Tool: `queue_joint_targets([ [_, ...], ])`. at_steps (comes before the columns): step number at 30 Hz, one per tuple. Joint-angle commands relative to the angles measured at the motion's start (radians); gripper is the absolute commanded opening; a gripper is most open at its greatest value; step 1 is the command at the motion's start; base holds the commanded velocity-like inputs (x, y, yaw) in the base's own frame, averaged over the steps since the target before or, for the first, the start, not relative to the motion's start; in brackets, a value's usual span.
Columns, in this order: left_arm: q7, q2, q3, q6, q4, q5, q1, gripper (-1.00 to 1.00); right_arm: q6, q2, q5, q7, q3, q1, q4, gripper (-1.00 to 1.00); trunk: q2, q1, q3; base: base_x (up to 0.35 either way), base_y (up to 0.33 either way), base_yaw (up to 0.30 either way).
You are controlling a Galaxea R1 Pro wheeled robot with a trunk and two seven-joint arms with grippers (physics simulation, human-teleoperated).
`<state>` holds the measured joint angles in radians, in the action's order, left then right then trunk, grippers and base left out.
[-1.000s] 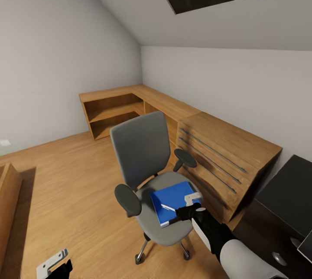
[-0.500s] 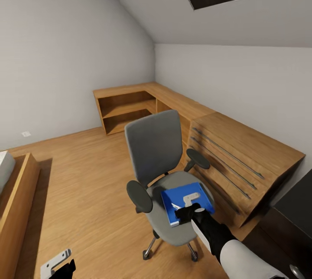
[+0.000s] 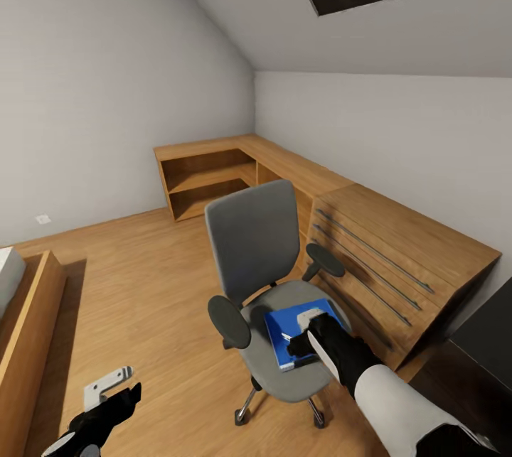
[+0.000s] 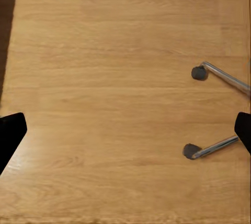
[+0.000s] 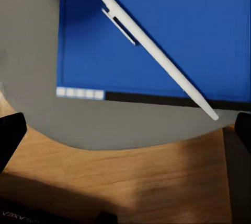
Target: In the bedroom, organize the workspace by keeping the computer under the desk, ensuring the monitor is on the desk, placing the keyboard on the desk next to the monitor, placing the mouse on the desk next to the keyboard, moving the folder from the swivel chair onto the desk next to the mouse, stacking the notebook on top of the folder with the pen on top of the notebook, and positioning the swivel chair next to the desk.
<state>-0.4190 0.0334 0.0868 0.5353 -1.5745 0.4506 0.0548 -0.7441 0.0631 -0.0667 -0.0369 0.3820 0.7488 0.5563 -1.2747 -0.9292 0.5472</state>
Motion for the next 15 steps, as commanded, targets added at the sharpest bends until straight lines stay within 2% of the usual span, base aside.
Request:
queue_joint_targets([
  [1, -0.008, -0.001, 0.000, 0.029, -0.010, 0.031, -0.001, 1.00, -0.033, -0.004, -0.006, -0.043, -0.002, 0.024, 0.004, 1.00, -0.001, 0.000, 0.001, 0.000, 0.000, 0.000],
  [2, -0.008, -0.001, 0.000, 0.034, -0.011, 0.036, -0.002, 1.00, -0.039, -0.007, -0.005, -0.058, -0.003, 0.029, 0.004, 1.00, -0.001, 0.000, 0.001, 0.000, 0.000, 0.000],
  [3, -0.007, -0.002, 0.000, 0.043, -0.014, 0.049, -0.002, 1.00, -0.049, -0.023, -0.004, -0.103, -0.003, 0.038, 0.005, 1.00, -0.001, 0.000, 0.001, 0.000, 0.000, 0.000],
  [4, -0.007, -0.003, 0.000, 0.044, -0.014, 0.051, -0.002, 1.00, -0.051, -0.031, -0.005, -0.116, -0.003, 0.040, 0.005, 1.00, -0.001, 0.000, 0.001, 0.000, 0.000, 0.000],
  [5, -0.006, -0.003, 0.000, 0.047, -0.012, 0.056, -0.002, 1.00, -0.044, -0.053, -0.005, -0.149, -0.002, 0.043, 0.004, 1.00, -0.001, 0.000, 0.001, 0.000, 0.000, 0.000],
  [7, -0.004, -0.003, 0.001, 0.047, -0.010, 0.058, -0.003, 1.00, -0.008, -0.074, -0.005, -0.177, -0.001, 0.046, 0.003, 1.00, -0.001, 0.000, 0.001, 0.000, 0.000, 0.000],
  [12, -0.004, -0.003, 0.001, 0.046, 0.007, 0.060, -0.003, 1.00, 0.020, -0.085, 0.000, -0.189, 0.000, 0.045, -0.002, 1.00, -0.001, 0.000, 0.001, 0.015, 0.000, 0.000],
  [15, -0.002, -0.003, 0.000, 0.046, 0.012, 0.061, -0.003, 1.00, 0.031, -0.087, 0.003, -0.190, 0.002, 0.044, -0.003, 1.00, -0.001, 0.000, 0.001, 0.210, 0.000, 0.000],
])
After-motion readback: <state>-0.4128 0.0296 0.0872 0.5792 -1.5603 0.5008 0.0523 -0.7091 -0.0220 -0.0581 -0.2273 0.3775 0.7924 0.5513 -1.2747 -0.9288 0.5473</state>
